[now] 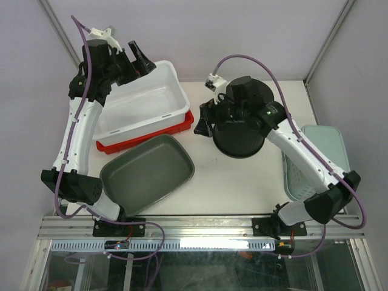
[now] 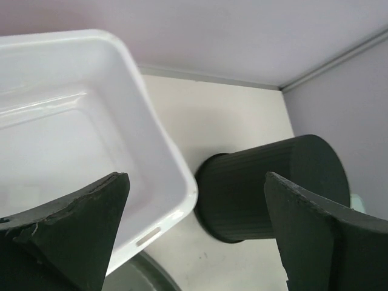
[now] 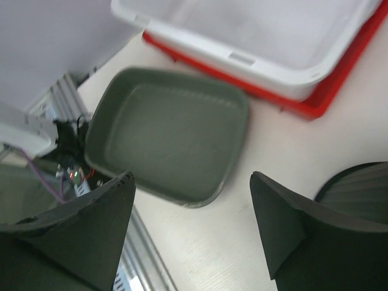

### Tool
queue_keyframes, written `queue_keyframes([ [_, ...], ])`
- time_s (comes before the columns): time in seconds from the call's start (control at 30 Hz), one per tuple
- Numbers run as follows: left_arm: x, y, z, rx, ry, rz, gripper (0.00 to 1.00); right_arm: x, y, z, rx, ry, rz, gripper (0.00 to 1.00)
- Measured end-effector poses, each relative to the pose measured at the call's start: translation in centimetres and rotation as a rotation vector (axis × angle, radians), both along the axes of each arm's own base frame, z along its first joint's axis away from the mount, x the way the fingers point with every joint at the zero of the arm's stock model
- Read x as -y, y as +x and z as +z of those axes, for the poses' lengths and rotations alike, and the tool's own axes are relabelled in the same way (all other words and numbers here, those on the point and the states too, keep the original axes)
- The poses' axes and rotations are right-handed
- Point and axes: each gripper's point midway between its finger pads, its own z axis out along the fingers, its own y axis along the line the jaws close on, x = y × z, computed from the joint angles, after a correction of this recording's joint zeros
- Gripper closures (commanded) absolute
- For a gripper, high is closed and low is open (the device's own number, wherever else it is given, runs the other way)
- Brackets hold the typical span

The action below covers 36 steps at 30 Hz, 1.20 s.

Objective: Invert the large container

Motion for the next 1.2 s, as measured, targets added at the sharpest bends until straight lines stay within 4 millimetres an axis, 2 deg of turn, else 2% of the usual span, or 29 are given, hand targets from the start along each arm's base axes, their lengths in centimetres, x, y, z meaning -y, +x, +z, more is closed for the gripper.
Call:
queue_keyframes([
  [0.07,-0.9,-0.2,-1.3,-0.04,0.015,0.023,0.01,0.2,0.9,-2.7,-0.042,-0.071,-0.04,0.23],
  [0.13,-1.0,-0.2,-2.2,-0.068,0.023,0.028,0.01,1.0,2.6,-4.8,-0.055,-0.142,-0.111,0.23],
  [0.27,-0.8,-0.5,-2.7,-0.091,0.023,0.018,0.01,4.2,7.2,-8.6,-0.072,-0.273,-0.278,0.22],
  [0.37,-0.8,-0.5,-3.1,-0.099,0.024,0.014,0.01,8.8,11.1,-10.7,-0.091,-0.349,-0.452,0.21],
  [0.43,-0.8,-0.6,-3.9,-0.116,0.026,0.014,0.01,13.5,14.2,-11.8,-0.102,-0.407,-0.622,0.21],
  [0.5,-0.8,-0.7,-4.7,-0.135,0.029,0.013,0.01,17.2,16.0,-12.0,-0.107,-0.443,-0.757,0.21],
  [0.57,-0.8,-0.7,-5.5,-0.153,0.032,0.013,0.01,18.8,16.9,-11.5,-0.101,-0.443,-0.831,0.2],
  [0.63,-0.8,-0.8,-5.9,-0.164,0.033,0.012,0.01,18.3,17.3,-10.4,-0.072,-0.423,-0.85,0.18],
  [0.8,-0.7,-0.7,-5.9,-0.158,0.031,0.008,0.01,12.4,17.3,-8.0,0.037,-0.36,-0.763,0.07],
  [0.83,-0.7,-0.7,-5.8,-0.155,0.03,0.008,0.01,11.6,17.2,-7.9,0.047,-0.352,-0.749,0.02],
  [0.9,-0.7,-0.9,-5.9,-0.155,0.03,0.007,0.01,10.8,17.6,-7.6,0.072,-0.34,-0.752,0.01],
  [0.97,-0.8,-1.2,-6.1,-0.158,0.032,0.007,0.01,11.5,18.7,-7.7,0.1,-0.352,-0.804,0.01],
  [1.07,-0.9,-1.7,-6.4,-0.162,0.039,0.008,0.01,13.8,21.1,-8.9,0.117,-0.412,-0.908,0.01],
  [1.2,-1.1,-2.5,-6.7,-0.158,0.057,-0.001,0.01,17.3,25.4,-10.9,0.116,-0.501,-1.041,0.01],
])
